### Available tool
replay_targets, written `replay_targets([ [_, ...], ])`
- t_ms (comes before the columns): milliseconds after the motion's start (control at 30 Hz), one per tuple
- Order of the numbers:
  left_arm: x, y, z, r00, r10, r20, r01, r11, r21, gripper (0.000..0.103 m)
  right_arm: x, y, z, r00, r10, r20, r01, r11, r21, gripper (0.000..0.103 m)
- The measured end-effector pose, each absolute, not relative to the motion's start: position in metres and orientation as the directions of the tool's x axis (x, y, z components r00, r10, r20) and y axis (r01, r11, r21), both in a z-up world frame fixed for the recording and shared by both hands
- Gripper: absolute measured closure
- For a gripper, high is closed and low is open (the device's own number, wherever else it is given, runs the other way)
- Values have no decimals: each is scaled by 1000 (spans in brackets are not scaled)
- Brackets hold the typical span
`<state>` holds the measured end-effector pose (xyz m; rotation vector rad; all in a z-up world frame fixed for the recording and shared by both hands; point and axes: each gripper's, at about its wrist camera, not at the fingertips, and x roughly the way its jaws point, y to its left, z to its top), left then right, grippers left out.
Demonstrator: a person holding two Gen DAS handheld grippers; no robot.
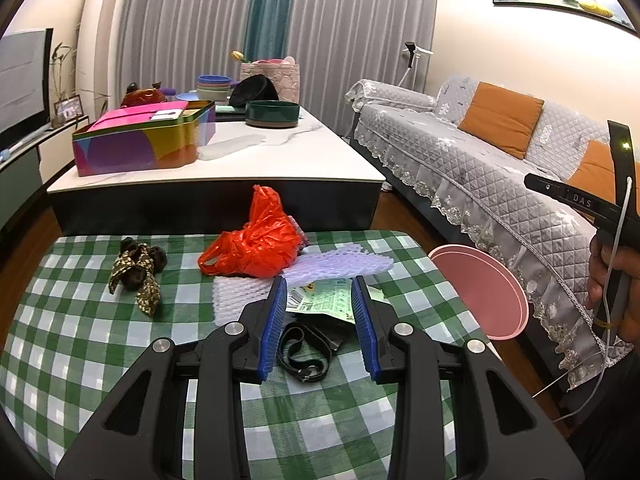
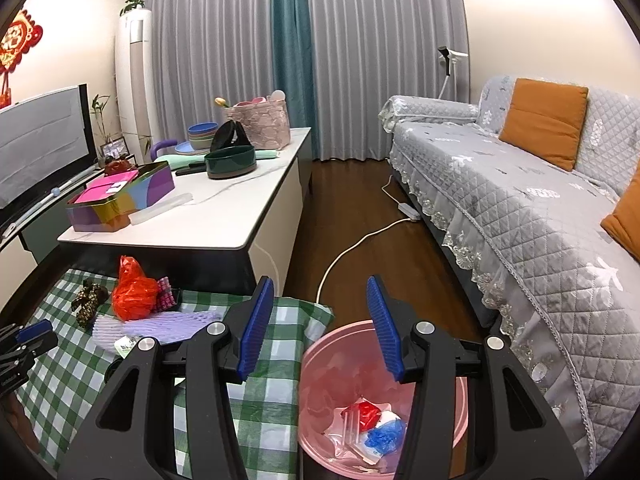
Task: Collect trash
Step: 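Move the left tool toward the green packet and black strap while the right tool returns to the table, then grasp the white foam net with the left tool while the right tool grasps the lavender foam net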
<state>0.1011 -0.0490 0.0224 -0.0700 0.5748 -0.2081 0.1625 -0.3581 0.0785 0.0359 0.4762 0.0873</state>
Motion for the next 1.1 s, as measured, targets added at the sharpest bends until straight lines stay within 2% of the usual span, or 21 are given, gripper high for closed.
replay_targets([
  [300,103,-27,18,830,-160,-534,114,986,-119,70,164,-334,78,881,148,-450,-129,989,73,56],
  [700,122,0,-5,812,-103,-574,30,990,-136,70,182,-270,48,815,257,-520,-268,962,55,56],
  [1033,153,7,-35,777,-92,-623,-11,987,-160,70,222,-253,13,742,302,-598,-267,952,149,53],
  [1100,158,8,-39,773,-98,-627,-16,985,-174,65,231,-252,6,725,307,-617,-258,951,170,51],
])
